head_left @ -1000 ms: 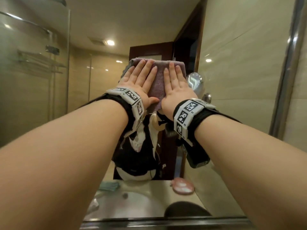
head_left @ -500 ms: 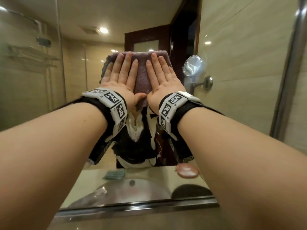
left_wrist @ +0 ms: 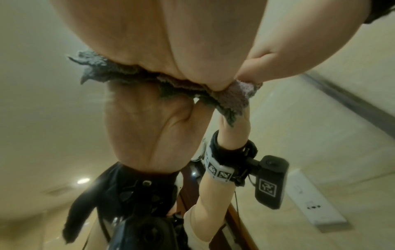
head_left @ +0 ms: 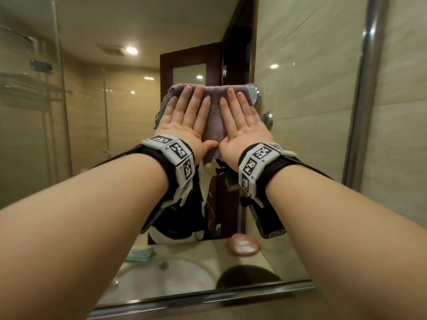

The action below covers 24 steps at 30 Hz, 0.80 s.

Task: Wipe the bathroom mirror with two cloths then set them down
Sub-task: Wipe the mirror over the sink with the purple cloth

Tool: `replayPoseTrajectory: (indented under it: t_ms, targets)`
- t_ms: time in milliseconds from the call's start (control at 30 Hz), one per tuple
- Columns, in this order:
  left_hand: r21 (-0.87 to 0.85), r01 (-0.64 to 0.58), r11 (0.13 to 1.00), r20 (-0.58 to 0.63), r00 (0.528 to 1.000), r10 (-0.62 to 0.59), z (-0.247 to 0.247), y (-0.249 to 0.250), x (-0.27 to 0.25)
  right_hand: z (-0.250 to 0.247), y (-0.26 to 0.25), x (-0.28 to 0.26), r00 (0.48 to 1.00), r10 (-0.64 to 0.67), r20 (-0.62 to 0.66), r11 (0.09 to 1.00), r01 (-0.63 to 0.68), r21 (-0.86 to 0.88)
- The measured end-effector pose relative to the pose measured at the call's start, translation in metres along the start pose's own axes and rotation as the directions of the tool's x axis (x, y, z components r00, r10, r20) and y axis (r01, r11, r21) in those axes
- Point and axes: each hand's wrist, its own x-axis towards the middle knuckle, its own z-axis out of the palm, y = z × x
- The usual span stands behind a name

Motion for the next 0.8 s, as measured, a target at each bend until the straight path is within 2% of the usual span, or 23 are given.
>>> replayPoseTrajectory:
  t_ms: [133, 300, 533, 633, 800]
  targets:
    - [0.012, -0.065, 0.998, -0.059, 0.996, 0.065, -0.006, 0.053, 0.017, 0.001, 0.05, -0.009, 0.993, 0.093, 0.067, 0.994, -0.089, -0.057]
    - [0.011, -0.137, 0.99, -0.102, 0.985, 0.138, -0.015, 0.116, 0.038, 0.003, 0.11, -0.023, 0.974, 0.203, 0.1, 0.974, -0.19, -0.122]
    - [0.032, -0.201, 0.979, -0.14, 0.969, 0.203, -0.021, 0.2, 0.058, 0.011, 0.182, -0.039, 0.935, 0.336, 0.117, 0.909, -0.289, -0.302]
    - [0.054, -0.23, 0.972, -0.133, 0.963, 0.235, -0.023, 0.225, 0.062, 0.012, 0.202, -0.044, 0.915, 0.372, 0.156, 0.89, -0.304, -0.338]
    - [0.078, -0.218, 0.973, -0.138, 0.964, 0.227, -0.021, 0.234, 0.063, 0.012, 0.21, -0.045, 0.919, 0.36, 0.16, 0.888, -0.285, -0.362]
